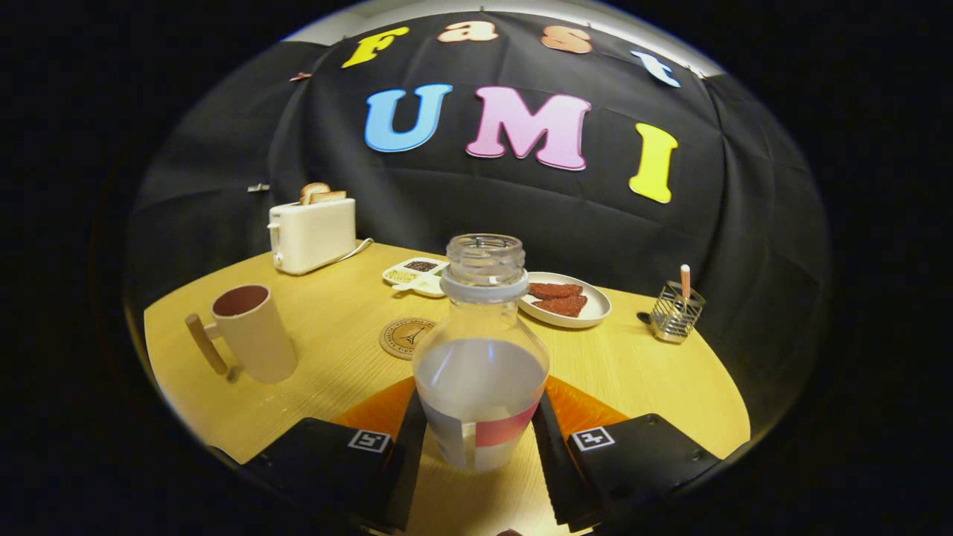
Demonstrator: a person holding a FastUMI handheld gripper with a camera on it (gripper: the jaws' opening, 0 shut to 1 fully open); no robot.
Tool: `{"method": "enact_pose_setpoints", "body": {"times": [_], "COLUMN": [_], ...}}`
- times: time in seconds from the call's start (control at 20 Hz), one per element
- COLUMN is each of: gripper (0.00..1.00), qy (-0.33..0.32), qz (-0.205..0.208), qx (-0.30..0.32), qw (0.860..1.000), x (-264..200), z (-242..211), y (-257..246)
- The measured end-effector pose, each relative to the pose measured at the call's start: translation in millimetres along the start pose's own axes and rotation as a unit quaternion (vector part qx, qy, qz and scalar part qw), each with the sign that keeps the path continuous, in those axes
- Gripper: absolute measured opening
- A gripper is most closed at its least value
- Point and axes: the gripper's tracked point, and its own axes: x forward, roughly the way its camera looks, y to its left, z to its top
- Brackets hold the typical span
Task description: Take the bottle from table, then pour the juice into the cup, finally place the bottle on the coaster
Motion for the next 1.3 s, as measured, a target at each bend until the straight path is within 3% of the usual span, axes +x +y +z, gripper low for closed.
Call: {"method": "enact_pose_setpoints", "body": {"times": [0.3, 0.75, 1.05, 1.3], "gripper": [0.67, 0.67, 0.67, 0.67], "qy": [0.006, -0.034, -0.032, 0.001], "qz": [0.015, 0.0, -0.017, -0.034], "qx": [-0.022, -0.176, -0.299, -0.4], "qw": [1.0, 0.984, 0.954, 0.916], "x": [-5.2, 4.0, 6.5, 14.9], "z": [18.9, 79.9, 94.2, 92.3], "y": [2.7, 15.9, 31.6, 41.4]}}
